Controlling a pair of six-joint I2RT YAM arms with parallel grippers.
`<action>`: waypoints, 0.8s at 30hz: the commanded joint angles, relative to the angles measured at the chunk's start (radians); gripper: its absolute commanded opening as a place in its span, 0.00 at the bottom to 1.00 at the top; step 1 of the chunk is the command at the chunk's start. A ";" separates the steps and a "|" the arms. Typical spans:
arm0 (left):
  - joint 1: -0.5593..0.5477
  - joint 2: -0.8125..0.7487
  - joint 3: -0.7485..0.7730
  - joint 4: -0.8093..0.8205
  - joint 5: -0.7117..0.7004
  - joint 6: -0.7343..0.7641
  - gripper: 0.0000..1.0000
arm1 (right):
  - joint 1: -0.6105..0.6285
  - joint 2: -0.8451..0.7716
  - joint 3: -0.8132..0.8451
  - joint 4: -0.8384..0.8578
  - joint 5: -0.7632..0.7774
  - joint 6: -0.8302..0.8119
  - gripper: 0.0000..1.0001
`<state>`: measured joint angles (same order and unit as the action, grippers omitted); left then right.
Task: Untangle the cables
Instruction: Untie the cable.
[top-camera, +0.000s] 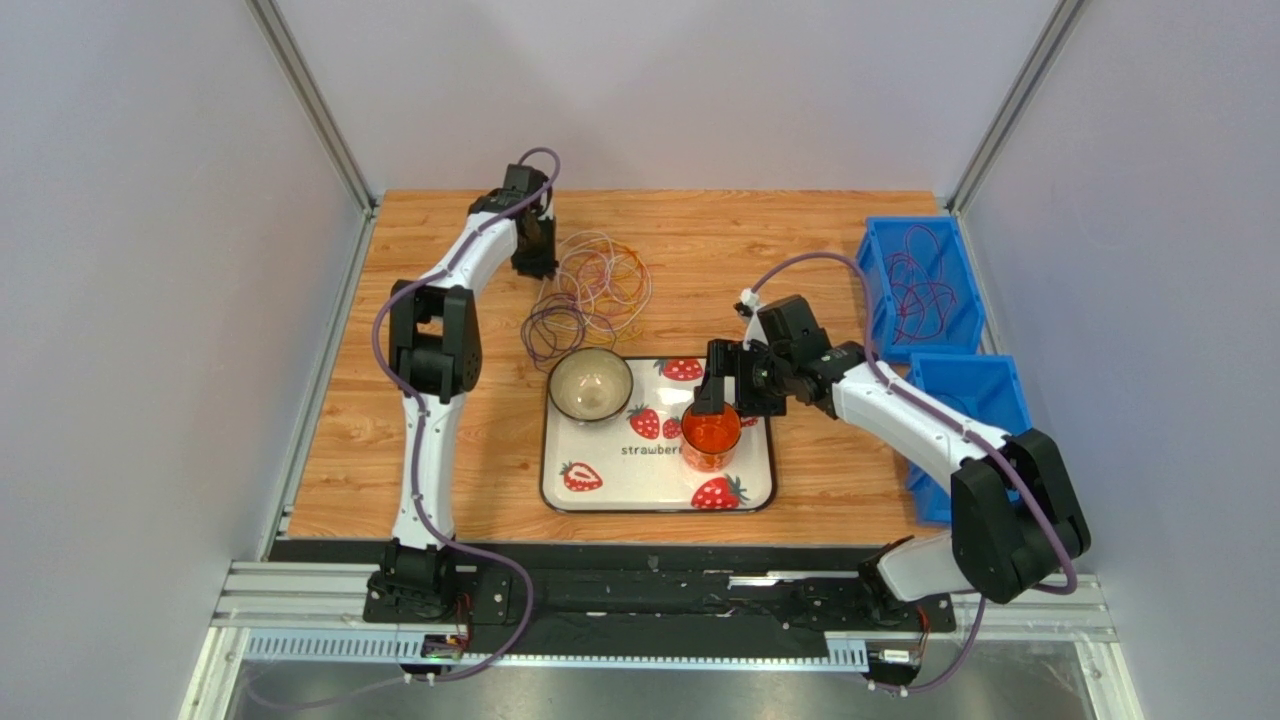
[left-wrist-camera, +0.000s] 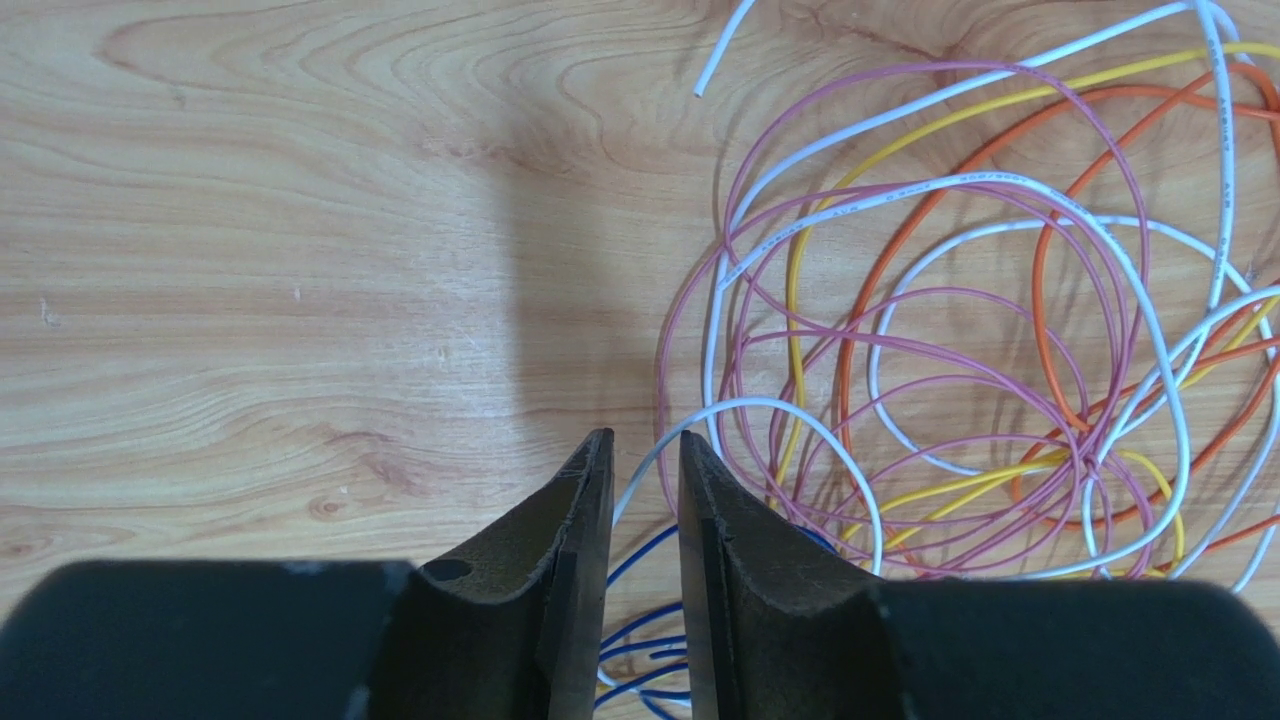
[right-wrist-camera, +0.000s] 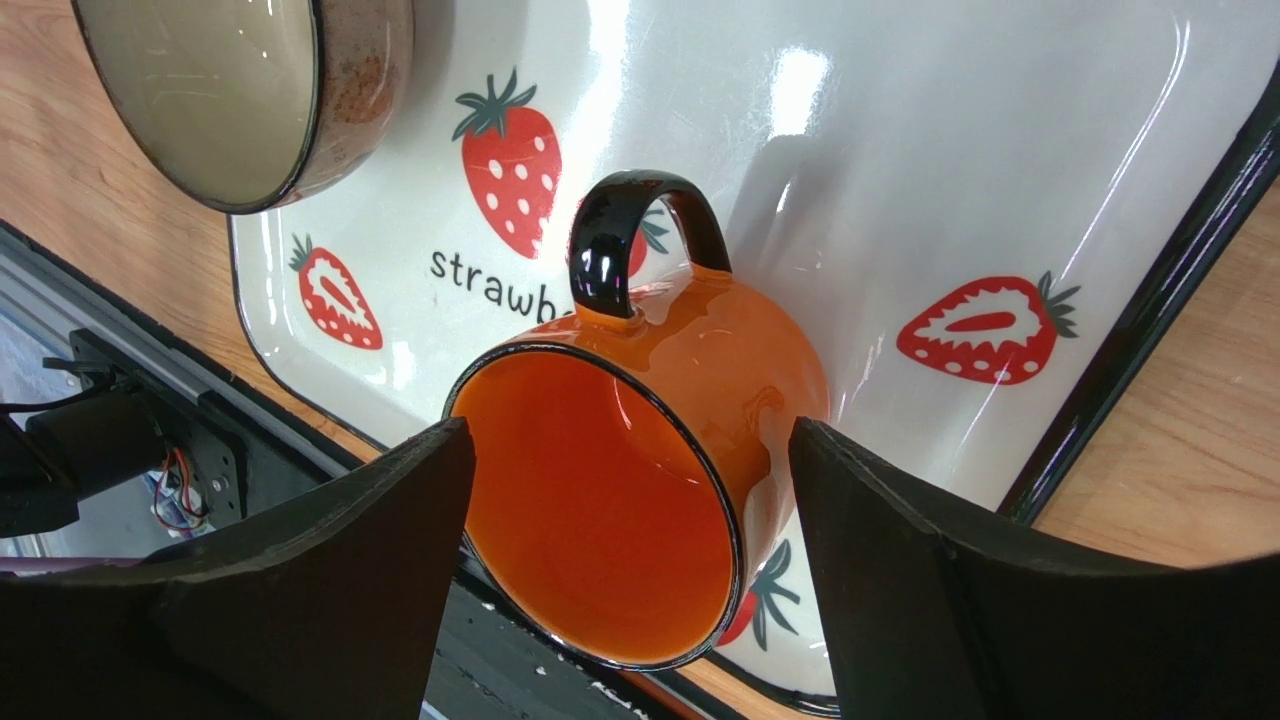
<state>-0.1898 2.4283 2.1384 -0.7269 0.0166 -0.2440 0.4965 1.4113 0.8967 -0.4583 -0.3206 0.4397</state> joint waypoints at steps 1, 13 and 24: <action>0.000 0.023 0.057 -0.032 -0.012 -0.001 0.32 | 0.005 -0.032 -0.005 0.012 0.011 -0.004 0.81; 0.000 0.066 0.130 -0.094 -0.032 -0.012 0.12 | 0.005 -0.017 -0.001 0.012 0.012 -0.009 0.81; 0.001 -0.030 0.065 -0.068 0.003 -0.005 0.00 | 0.007 -0.057 0.016 -0.020 0.020 -0.007 0.81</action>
<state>-0.1898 2.4908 2.2250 -0.8021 -0.0044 -0.2516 0.4965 1.4021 0.8967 -0.4675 -0.3157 0.4400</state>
